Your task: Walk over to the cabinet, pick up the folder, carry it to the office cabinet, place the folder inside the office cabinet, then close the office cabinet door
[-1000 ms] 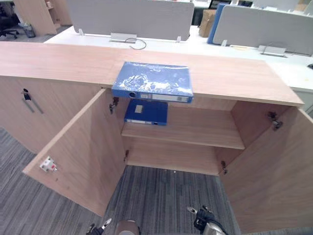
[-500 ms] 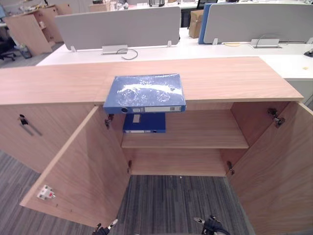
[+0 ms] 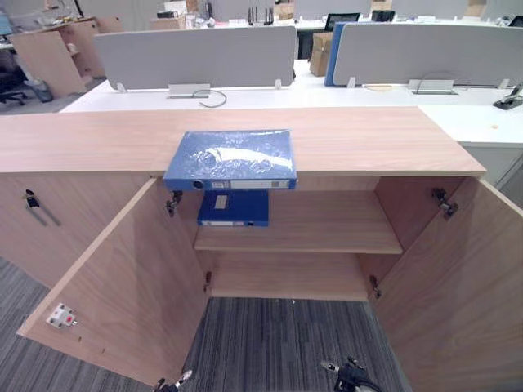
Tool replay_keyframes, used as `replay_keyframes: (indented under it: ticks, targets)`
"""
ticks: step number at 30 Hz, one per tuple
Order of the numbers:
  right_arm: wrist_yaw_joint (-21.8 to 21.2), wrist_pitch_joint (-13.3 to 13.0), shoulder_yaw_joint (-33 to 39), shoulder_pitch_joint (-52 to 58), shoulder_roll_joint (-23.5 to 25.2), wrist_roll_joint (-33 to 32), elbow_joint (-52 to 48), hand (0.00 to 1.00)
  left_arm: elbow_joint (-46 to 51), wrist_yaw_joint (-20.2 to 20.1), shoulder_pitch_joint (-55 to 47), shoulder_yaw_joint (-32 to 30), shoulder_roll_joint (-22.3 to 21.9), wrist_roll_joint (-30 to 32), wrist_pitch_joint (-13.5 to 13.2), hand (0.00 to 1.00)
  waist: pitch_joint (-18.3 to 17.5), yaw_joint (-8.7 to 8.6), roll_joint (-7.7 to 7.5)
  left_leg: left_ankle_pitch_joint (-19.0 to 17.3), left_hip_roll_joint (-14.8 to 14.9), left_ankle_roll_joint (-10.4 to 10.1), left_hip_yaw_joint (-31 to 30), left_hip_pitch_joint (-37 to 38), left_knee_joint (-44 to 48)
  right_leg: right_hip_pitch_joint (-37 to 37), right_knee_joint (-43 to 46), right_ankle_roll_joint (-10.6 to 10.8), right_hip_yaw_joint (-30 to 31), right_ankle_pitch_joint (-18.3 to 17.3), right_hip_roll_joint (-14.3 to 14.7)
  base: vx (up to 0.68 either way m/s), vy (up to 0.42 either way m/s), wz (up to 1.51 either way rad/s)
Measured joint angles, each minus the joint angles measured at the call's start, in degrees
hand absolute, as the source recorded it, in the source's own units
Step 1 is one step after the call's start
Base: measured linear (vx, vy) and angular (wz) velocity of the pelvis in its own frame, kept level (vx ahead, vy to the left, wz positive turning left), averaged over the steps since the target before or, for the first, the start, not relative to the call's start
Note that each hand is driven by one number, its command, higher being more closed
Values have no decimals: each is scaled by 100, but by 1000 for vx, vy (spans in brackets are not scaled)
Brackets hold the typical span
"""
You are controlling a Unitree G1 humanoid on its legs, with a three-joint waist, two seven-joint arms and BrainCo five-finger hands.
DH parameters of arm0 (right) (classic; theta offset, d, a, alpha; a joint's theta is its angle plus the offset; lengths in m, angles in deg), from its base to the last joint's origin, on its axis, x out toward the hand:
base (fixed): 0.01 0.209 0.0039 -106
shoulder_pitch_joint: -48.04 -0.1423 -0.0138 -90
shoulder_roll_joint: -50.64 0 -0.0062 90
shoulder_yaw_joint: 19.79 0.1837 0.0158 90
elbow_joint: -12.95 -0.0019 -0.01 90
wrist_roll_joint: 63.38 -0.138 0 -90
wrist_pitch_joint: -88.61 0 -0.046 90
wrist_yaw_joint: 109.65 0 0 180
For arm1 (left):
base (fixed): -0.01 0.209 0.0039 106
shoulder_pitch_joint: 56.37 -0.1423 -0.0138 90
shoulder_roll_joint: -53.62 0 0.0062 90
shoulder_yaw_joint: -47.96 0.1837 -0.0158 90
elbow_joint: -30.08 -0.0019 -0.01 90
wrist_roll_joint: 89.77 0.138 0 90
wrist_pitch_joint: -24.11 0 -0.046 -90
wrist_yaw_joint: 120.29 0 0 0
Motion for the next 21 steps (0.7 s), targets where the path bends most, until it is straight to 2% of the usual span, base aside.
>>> replay_keyframes:
  ticks: [3,7,9,12,13,14,15,17,18,19,21]
  targets:
    - [2,1,-10,4,6,-2,0,0,35,0,-8,-174,-56,-55,2,0,-10,0,7,-45,267,-174,-50,-108,33,62,-225,-34,-107,-13,304,61,-170,11]
    - [6,-4,67,7,43,-3,-7,0,50,-1,-8,-217,-64,-110,7,0,-25,-6,34,-254,418,-320,-75,-287,415,269,-446,-47,-257,-8,480,110,-45,11]
    - [6,-6,66,-13,98,-4,-10,0,139,-2,2,-216,-58,-266,8,0,7,6,4,-508,447,-316,-43,-599,1245,478,-588,-48,-343,-8,492,139,22,16]
    - [7,-8,-17,-38,117,-9,-12,0,271,-23,19,-206,-79,-387,34,0,81,40,14,-598,540,-288,40,-1108,2575,721,-736,-46,-379,-9,504,65,40,6]
    - [5,-8,-96,-52,113,-16,-31,0,380,-38,10,-182,-114,-495,45,0,124,45,62,-579,668,-261,158,-1326,3193,882,-820,-46,-382,-8,561,44,63,-6]
    - [4,-8,-170,-41,114,-21,-65,0,464,-44,-4,-131,-108,-520,51,0,150,70,40,-500,767,-190,268,-1505,3676,1023,-902,-47,-385,-4,592,69,89,-8]
    - [18,-5,-191,-38,129,-21,-68,0,623,-43,-12,46,-39,-482,58,0,196,148,-4,-623,788,-113,342,-1628,3934,1096,-956,-50,-381,-4,551,73,109,-4]
    - [46,-5,-192,-78,65,-21,-87,0,1029,-42,-47,404,-73,-445,75,0,238,179,22,-906,735,-77,478,-1756,3556,1079,-905,-48,-382,-3,455,75,149,2]
    - [49,-4,-191,-100,61,-20,-88,0,1220,-43,-84,553,-93,-445,77,0,250,179,23,-849,709,-54,524,-1770,3257,1055,-875,-46,-383,-3,410,85,205,8]
    - [51,1,-198,-145,46,-19,-108,0,1736,-46,-212,822,-175,-472,78,0,265,197,79,-556,611,3,560,-1632,2477,1032,-858,11,-366,2,348,97,196,9]
    - [47,4,-222,-165,133,-14,-227,0,2422,-55,-298,1090,-205,-692,75,0,298,226,-43,-530,320,46,586,-1421,1873,939,-977,46,-366,57,204,114,204,16]
